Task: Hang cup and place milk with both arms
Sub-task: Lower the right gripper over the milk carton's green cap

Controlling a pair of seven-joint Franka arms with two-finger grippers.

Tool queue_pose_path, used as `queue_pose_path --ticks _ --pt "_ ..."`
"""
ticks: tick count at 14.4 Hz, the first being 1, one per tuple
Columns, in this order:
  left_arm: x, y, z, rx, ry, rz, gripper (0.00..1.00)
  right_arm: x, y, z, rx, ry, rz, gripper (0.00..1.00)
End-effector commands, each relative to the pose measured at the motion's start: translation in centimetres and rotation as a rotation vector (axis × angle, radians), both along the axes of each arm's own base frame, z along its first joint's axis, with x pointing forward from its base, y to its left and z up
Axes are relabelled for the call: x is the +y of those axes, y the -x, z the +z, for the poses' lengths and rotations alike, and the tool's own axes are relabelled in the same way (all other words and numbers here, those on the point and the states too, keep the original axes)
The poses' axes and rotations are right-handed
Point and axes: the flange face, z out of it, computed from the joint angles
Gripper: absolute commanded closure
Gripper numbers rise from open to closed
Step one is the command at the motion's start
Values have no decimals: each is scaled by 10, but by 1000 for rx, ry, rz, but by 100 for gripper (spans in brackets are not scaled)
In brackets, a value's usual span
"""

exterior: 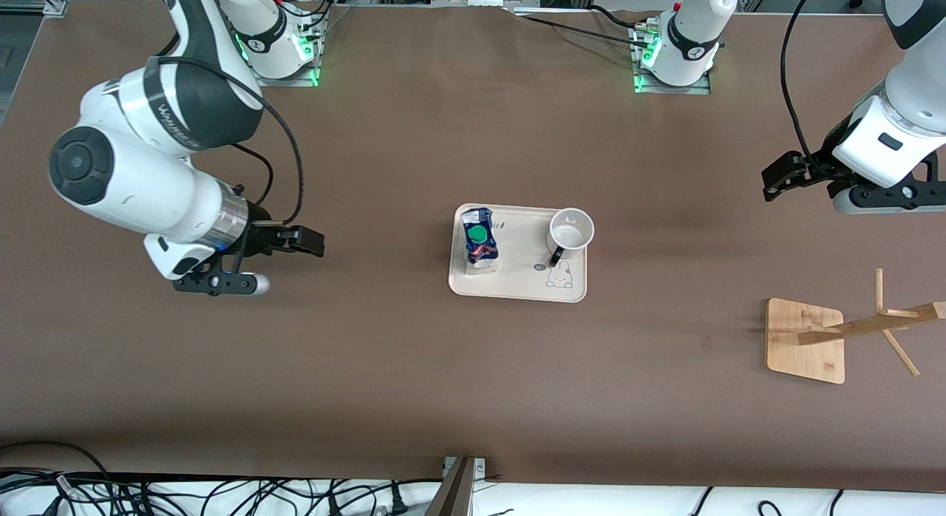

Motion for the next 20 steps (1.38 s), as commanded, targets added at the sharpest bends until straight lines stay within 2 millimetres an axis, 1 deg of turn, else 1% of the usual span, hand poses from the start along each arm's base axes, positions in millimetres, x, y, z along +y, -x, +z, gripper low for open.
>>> queue_pose_path --ticks 1,3,6,9,12,13,14,15,18,19,20 --pt "3 -2 5 6 13 -7 0 22 1 -3 -14 -1 -69 0" --pt "3 -2 5 6 13 -7 0 46 2 -13 -28 -5 -111 0" --pt "3 -2 5 8 13 -8 0 102 13 -31 -51 -19 -172 0" --pt "3 -2 5 6 15 -8 0 144 25 -44 -84 -31 -196 0" --pt "3 -2 5 8 13 -8 0 160 32 -42 -98 -42 -176 0" --pt "3 -2 5 8 13 -8 0 168 38 -42 -101 -39 -161 0" --pt "3 -2 5 8 13 -8 0 182 47 -42 -108 -32 -134 0" --pt "3 -2 5 7 15 -8 0 189 51 -44 -122 -10 -108 0" --pt "3 -2 6 5 15 -10 0 229 79 -67 -129 46 -16 0" --pt "3 -2 6 5 13 -10 0 236 83 -72 -137 62 4 0" --pt "3 -2 6 5 13 -10 0 245 90 -81 -142 83 31 0"
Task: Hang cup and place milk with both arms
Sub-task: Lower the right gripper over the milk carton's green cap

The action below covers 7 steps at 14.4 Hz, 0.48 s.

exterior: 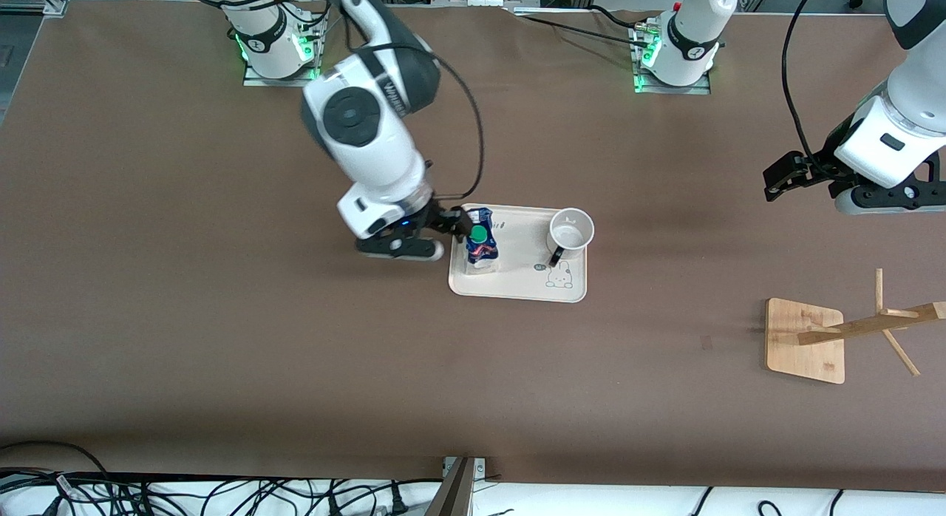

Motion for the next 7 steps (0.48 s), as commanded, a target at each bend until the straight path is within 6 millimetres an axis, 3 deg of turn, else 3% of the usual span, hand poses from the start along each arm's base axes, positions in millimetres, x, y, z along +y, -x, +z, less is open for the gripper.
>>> queue_pose_path --ticks 1,7 --pt "1 -3 6 3 15 -12 0 23 15 -17 -26 58 51 0" --pt "1 -3 5 2 15 -10 0 36 25 -26 -19 66 73 0"
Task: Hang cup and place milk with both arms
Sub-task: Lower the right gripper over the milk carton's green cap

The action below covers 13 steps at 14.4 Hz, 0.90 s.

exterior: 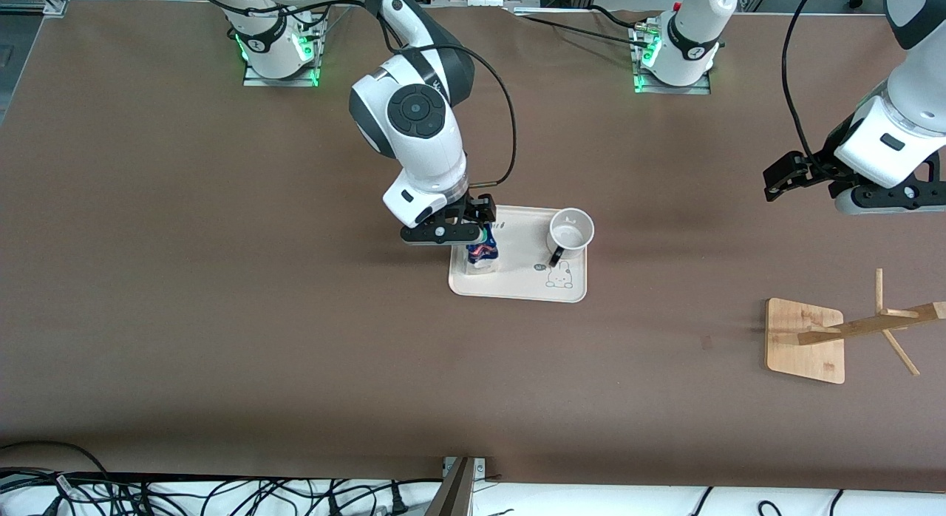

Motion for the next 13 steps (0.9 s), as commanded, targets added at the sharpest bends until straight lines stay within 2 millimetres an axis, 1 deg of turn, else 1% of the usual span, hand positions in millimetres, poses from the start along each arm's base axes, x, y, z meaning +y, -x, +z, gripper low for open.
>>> queue_pose_path --ticks 1,4,9,13 --pt "1 -3 5 1 15 -10 0 8 5 4 -18 2 5 0" --pt "6 -4 4 4 15 -4 0 9 4 6 -23 -6 2 0" --pt "6 -4 4 5 15 -6 0 11 1 10 -52 -36 -2 0" --pt "6 -4 4 5 15 -6 0 17 -2 -1 -79 -58 1 0"
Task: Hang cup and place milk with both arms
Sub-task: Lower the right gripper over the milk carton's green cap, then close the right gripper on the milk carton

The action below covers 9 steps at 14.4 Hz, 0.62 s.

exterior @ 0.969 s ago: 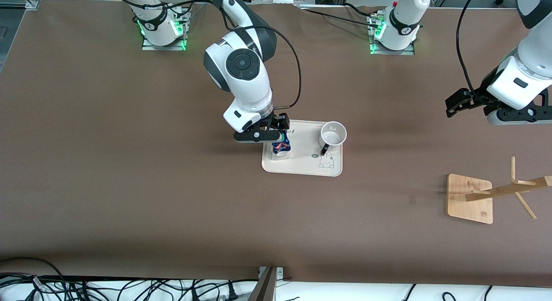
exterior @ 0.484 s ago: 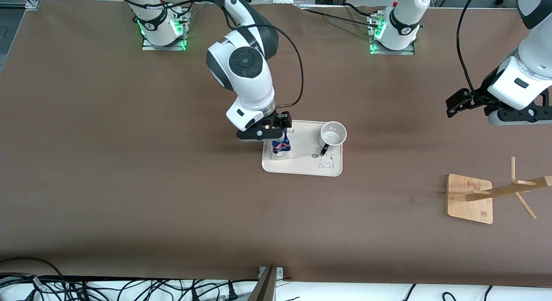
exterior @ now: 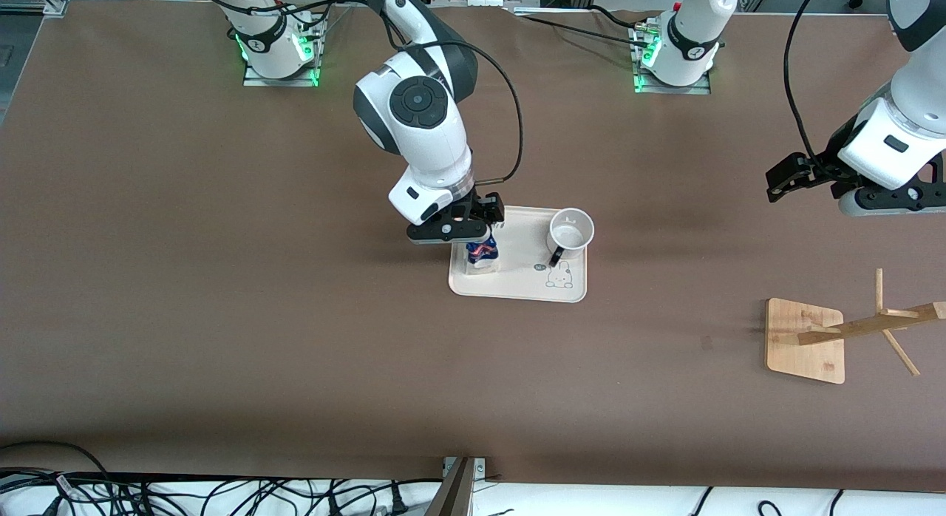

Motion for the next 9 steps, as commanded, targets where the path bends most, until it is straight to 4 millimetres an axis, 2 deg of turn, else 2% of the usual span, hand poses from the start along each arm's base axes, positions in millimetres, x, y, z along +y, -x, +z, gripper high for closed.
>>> queue_pose_path --ticks 1,3,9 --pt "2 -3 5 2 14 -13 0 8 -3 -12 -32 -17 -7 0" --pt "3 -3 5 3 15 -11 0 17 0 -20 -48 -29 4 0" --pt "3 -3 5 3 15 -11 0 17 -1 -24 -52 -32 5 0"
